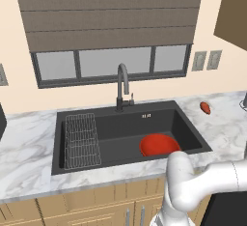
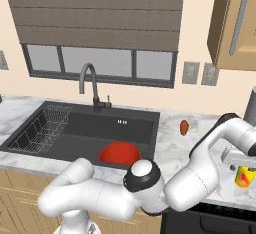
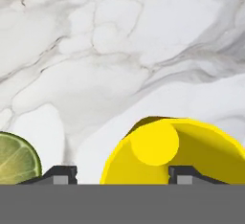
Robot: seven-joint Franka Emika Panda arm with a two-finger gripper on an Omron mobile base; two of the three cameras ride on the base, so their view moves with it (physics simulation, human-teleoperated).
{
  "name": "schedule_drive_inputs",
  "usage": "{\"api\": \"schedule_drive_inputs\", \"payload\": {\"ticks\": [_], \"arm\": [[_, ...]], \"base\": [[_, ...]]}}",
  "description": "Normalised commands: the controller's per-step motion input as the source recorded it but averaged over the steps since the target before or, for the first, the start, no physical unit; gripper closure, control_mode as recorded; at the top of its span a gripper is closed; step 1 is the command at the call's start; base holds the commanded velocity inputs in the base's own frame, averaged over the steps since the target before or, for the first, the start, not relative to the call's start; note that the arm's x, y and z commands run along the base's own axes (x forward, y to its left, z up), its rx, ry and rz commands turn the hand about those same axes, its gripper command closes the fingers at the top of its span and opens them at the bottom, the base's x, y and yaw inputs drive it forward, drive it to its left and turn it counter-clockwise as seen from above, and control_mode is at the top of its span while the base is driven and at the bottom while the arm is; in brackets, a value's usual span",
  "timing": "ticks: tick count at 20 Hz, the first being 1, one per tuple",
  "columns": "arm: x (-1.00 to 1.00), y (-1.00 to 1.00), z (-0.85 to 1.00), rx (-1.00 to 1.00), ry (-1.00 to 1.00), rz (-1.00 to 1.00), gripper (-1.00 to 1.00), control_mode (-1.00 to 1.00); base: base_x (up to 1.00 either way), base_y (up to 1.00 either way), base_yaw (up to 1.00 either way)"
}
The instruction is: Remove the sweet potato and lemon wedge from the sink. Then move the bowl and cup from the counter to the sink for washing.
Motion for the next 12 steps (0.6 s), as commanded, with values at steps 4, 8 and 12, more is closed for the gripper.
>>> {"api": "schedule_drive_inputs", "payload": {"ticks": [4,8,12], "arm": [[-0.11,0.35,-0.2,0.0,0.0,-0.01,1.0,-1.0],[-0.09,0.34,-0.2,-0.05,-0.02,-0.01,1.0,-1.0],[-0.11,0.11,-0.2,-0.14,-0.01,-0.03,1.0,-1.0]], "base": [[0.0,0.0,0.0],[0.0,0.0,0.0],[0.0,0.0,0.0]]}}
